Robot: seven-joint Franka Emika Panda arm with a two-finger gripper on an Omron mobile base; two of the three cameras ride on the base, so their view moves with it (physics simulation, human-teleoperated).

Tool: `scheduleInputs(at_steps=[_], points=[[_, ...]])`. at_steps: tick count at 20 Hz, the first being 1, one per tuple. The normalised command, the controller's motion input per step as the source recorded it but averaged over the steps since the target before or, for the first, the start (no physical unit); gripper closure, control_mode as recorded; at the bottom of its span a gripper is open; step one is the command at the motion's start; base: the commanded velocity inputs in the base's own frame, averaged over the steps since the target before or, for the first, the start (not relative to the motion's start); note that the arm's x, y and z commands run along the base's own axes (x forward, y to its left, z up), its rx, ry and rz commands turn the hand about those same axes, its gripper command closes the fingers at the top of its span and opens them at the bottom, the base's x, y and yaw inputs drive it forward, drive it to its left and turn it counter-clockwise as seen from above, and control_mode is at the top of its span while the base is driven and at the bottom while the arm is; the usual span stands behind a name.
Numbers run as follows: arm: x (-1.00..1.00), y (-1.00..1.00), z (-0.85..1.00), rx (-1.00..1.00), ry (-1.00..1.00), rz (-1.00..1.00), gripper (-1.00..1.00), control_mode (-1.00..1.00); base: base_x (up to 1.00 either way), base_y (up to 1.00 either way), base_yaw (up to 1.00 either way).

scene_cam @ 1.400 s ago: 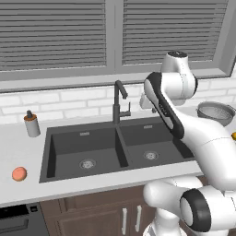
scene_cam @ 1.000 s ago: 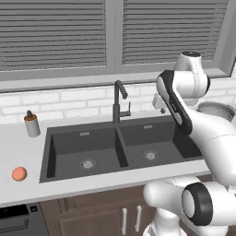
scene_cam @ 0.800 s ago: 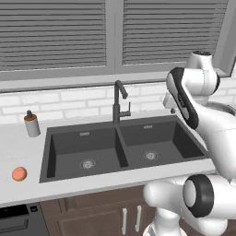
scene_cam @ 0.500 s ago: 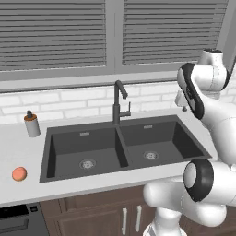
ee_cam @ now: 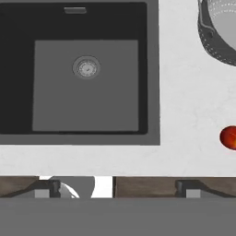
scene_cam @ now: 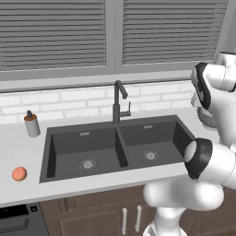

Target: Put the colander in the sink, put the tangerine, peach, apple in the colander, and turn on the sink faucet and pour water over the colander.

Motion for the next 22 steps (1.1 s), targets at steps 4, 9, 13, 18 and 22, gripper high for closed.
scheduleInputs(at_steps=[4, 9, 13, 18, 22], points=[[0.05, -0.66, -0.35, -0.02, 0.01, 0.0, -1.0, -1.0, 0.0, 0.0, 0.0], [0.02, -0.68, -0.3, -0.02, 0.01, 0.0, -1.0, -1.0, 0.0, 0.0, 0.0], [0.18, -0.55, -0.29, -0.06, 0.0, 0.0, -1.0, -1.0, 0.0, 0.0, 0.0], [0.43, -0.5, -0.22, -0.02, 0.0, 0.0, -1.0, -1.0, 0.0, 0.0, 0.0], [0.49, -0.36, -0.29, -0.01, 0.0, 0.0, -1.0, -1.0, 0.0, 0.0, 0.0]])
